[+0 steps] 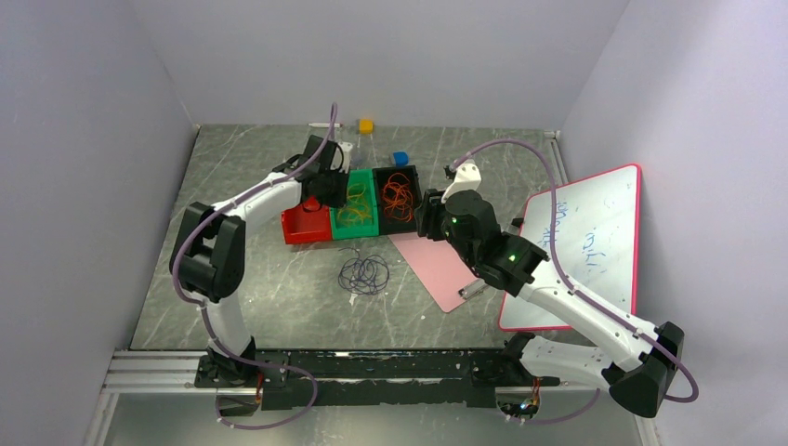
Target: Untangle the cables
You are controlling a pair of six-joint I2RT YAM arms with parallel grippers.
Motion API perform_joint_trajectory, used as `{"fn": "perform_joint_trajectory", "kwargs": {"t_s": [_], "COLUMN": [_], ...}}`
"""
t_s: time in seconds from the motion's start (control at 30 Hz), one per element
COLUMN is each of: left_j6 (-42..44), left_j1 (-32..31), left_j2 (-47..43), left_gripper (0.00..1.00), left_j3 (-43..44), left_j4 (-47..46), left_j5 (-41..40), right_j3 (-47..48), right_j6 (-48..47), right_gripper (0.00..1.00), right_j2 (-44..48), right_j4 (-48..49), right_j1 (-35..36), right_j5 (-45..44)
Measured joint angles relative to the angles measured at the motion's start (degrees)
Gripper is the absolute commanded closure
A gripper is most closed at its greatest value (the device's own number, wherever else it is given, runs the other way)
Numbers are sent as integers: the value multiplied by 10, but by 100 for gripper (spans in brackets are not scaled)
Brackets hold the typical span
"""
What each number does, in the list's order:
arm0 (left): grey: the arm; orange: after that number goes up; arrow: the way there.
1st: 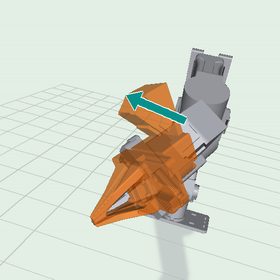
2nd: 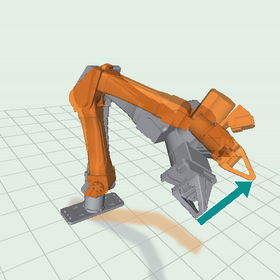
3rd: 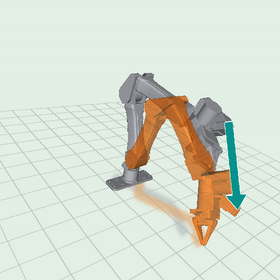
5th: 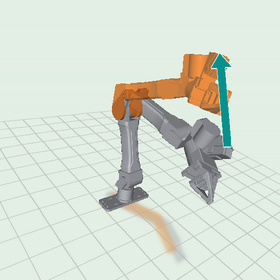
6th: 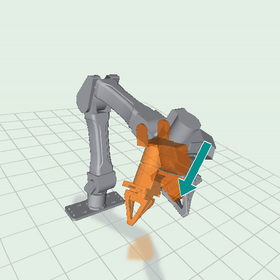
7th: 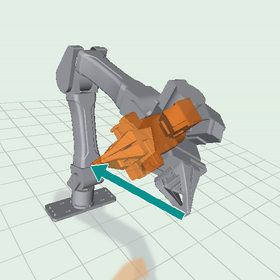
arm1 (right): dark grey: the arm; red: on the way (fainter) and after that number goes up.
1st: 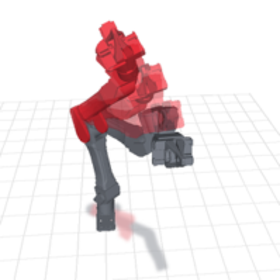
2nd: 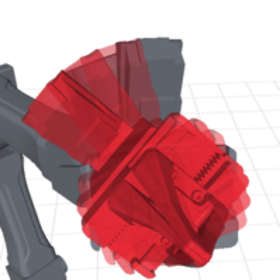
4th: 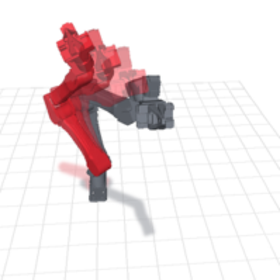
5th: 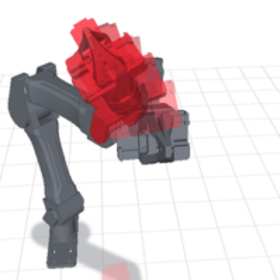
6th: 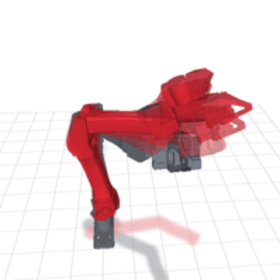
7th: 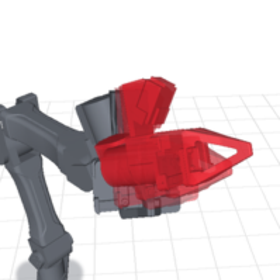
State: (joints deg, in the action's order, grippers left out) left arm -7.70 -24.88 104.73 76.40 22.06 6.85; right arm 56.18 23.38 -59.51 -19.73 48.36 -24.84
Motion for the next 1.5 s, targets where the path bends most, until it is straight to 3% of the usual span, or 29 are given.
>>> {"fn": "perform_joint_trajectory", "kwargs": {"t_s": [0.6, 0.83, 1.13, 1.5], "left_j6": [0, 2, 10, 0], "left_j1": [-7, -7, -7, -19], "left_j2": [78, 74, 12, -110], "left_gripper": [92, 72, 55, 55], "left_j3": [46, 46, 50, 17], "left_j4": [1, 1, 6, 15], "left_j5": [-3, -5, -7, -11], "right_j3": [-1, -7, -16, -27], "right_j6": [0, 0, 2, 2], "right_gripper": [51, 51, 51, 51], "right_j2": [-1, -1, -2, -4], "right_j4": [2, 2, 4, 17], "right_j1": [0, 0, 0, 0], "right_j5": [5, 4, 5, 7]}}
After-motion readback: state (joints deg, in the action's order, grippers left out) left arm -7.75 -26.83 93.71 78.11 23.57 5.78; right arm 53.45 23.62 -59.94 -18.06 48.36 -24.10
